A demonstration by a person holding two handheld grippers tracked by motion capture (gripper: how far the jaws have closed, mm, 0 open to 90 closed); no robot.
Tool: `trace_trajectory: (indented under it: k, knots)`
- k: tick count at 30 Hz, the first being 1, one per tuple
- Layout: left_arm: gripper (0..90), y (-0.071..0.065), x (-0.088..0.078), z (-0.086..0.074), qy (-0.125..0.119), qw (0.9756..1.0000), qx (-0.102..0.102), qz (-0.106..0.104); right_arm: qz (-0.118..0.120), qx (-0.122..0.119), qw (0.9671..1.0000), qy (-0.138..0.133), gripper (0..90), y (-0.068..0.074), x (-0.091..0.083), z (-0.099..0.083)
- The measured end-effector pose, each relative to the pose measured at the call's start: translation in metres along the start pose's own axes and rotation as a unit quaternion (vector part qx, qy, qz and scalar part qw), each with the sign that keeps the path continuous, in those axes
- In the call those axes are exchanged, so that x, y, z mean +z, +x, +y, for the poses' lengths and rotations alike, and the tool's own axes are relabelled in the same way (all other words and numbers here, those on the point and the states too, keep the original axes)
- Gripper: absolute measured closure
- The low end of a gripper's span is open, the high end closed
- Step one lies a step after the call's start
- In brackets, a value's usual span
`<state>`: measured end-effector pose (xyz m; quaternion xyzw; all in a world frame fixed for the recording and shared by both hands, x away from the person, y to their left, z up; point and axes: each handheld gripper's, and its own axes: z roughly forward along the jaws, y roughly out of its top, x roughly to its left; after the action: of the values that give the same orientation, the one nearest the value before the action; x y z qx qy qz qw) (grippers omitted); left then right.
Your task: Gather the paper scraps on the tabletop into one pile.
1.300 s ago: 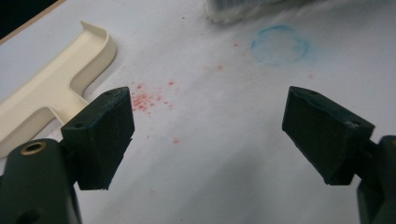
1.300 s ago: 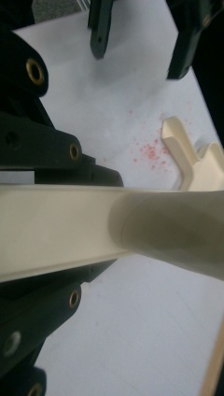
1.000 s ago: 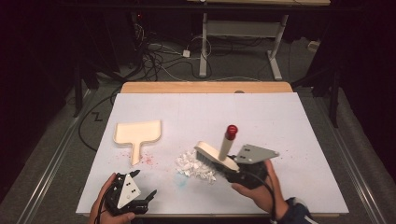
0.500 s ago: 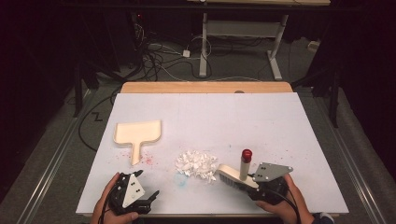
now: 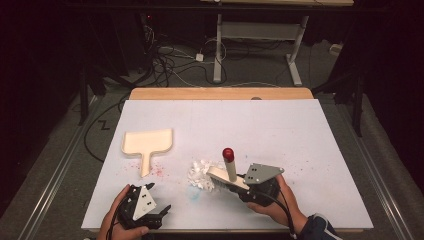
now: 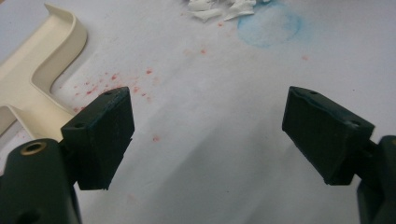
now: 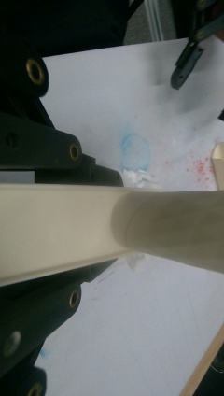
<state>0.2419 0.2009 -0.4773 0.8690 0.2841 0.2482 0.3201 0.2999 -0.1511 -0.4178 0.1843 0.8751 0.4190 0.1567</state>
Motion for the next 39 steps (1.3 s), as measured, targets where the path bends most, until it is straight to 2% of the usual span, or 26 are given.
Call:
trace_trajectory:
  k: [7, 10, 13, 14, 17, 18, 21, 23, 24, 26, 30, 34, 35, 39]
  knots:
    - [15.7, -0.001, -0.002, 0.0, 0.0, 1.0, 0.003, 0.002, 0.01, 0.011, 0.9998, -0.011, 68.1, -0.01, -0.035, -0.003]
    - [15.7, -0.002, -0.002, 0.0, 0.0, 1.0, 0.004, 0.003, -0.017, 0.022, 0.9993, -0.025, 68.1, -0.013, -0.051, -0.007]
    - [15.7, -0.001, -0.002, 0.0, 0.0, 1.0, 0.003, 0.001, -0.041, 0.038, 0.9981, -0.026, 68.1, -0.021, -0.055, -0.011]
    - [15.7, -0.001, -0.001, 0.001, 0.0, 1.0, 0.004, 0.001, -0.054, 0.047, 0.9972, -0.024, 68.2, -0.024, -0.052, -0.012]
    - [15.8, -0.002, -0.001, 0.001, -0.001, 1.0, 0.005, 0.0, -0.096, 0.05, 0.9941, -0.009, 68.2, -0.03, -0.037, -0.014]
    - [15.7, -0.001, 0.0, 0.001, 0.0, 1.0, 0.005, 0.0, -0.112, 0.052, 0.9923, -0.006, 68.2, -0.032, -0.031, -0.015]
    - [15.7, -0.001, 0.001, 0.001, 0.001, 1.0, 0.006, -0.002, -0.144, 0.074, 0.9867, -0.003, 68.2, -0.037, -0.013, -0.016]
    - [15.7, -0.002, 0.001, 0.001, 0.001, 1.0, 0.005, -0.003, -0.164, 0.079, 0.9833, 0.002, 68.2, -0.039, 0.0, -0.018]
    - [15.7, -0.002, 0.001, 0.001, 0.001, 1.0, 0.005, -0.003, -0.169, 0.088, 0.9817, 0.004, 68.2, -0.038, 0.007, -0.019]
    - [15.7, -0.002, 0.001, 0.001, 0.003, 1.0, 0.007, -0.004, -0.165, 0.096, 0.9816, 0.005, 68.2, -0.036, 0.02, -0.019]
    - [15.8, -0.003, 0.002, 0.001, 0.006, 0.9999, 0.01, -0.004, -0.159, 0.079, 0.984, -0.004, 68.2, -0.016, 0.041, -0.009]
    - [15.7, -0.004, 0.002, 0.001, 0.005, 0.9999, 0.011, -0.005, -0.167, 0.077, 0.9828, -0.014, 68.1, 0.001, 0.06, 0.002]
    - [15.7, -0.003, 0.001, 0.001, 0.006, 0.9999, 0.012, -0.006, -0.171, 0.071, 0.9825, -0.021, 68.2, 0.004, 0.063, 0.003]
    - [15.7, -0.003, 0.001, 0.001, 0.005, 0.9999, 0.012, -0.006, -0.165, 0.078, 0.9821, -0.046, 68.2, 0.007, 0.066, 0.008]
